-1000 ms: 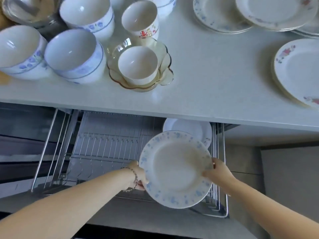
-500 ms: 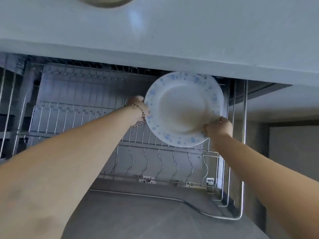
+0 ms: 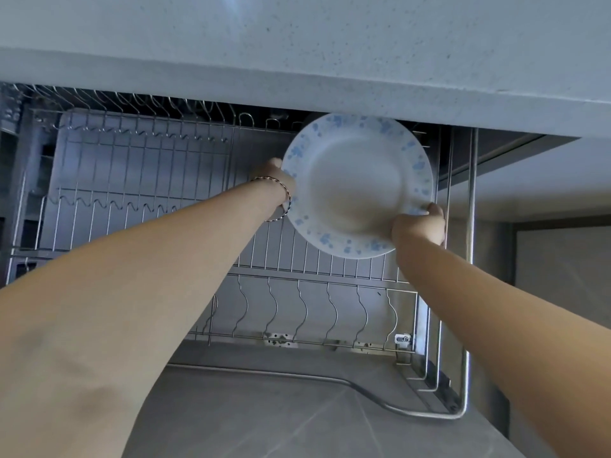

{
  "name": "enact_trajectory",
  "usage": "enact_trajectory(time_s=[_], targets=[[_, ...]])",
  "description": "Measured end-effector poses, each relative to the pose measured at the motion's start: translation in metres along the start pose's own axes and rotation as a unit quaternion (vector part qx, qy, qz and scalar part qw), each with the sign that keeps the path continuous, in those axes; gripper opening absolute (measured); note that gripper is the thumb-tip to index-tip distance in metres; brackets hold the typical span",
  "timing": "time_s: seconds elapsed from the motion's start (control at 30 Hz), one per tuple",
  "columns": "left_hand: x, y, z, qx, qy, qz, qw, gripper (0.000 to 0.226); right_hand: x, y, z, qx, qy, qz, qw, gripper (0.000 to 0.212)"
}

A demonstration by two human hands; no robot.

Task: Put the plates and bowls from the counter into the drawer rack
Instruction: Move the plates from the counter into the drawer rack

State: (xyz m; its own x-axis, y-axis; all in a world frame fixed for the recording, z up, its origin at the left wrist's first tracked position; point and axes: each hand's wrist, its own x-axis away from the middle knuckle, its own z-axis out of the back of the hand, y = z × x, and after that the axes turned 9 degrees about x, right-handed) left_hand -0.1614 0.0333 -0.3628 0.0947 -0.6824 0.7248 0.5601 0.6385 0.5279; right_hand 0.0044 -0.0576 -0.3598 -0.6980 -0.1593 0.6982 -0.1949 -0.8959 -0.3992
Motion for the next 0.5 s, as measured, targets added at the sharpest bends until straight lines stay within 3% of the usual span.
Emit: enact_trajectory(time_s=[0.2, 0.33, 0.5], targets=[[-0.001, -0.003, -0.004, -0.009, -0.012, -0.003, 1.0, 0.042, -0.005, 0.0, -0.001, -0.003, -0.037, -0.016, 0.999, 0.052], [0.0, -0.003, -0.005, 0.008, -0.015, -0.002, 1.0, 0.042, -0.005, -0.006, -0.004, -0.017, 0.019, -0.077, 0.997, 0.045], [0.012, -0.011, -0.013, 0.058, 0.0, -0.007, 0.998, 0.043, 0.001, -0.001, -0.001, 0.017, -0.019, -0.014, 1.0, 0.05]])
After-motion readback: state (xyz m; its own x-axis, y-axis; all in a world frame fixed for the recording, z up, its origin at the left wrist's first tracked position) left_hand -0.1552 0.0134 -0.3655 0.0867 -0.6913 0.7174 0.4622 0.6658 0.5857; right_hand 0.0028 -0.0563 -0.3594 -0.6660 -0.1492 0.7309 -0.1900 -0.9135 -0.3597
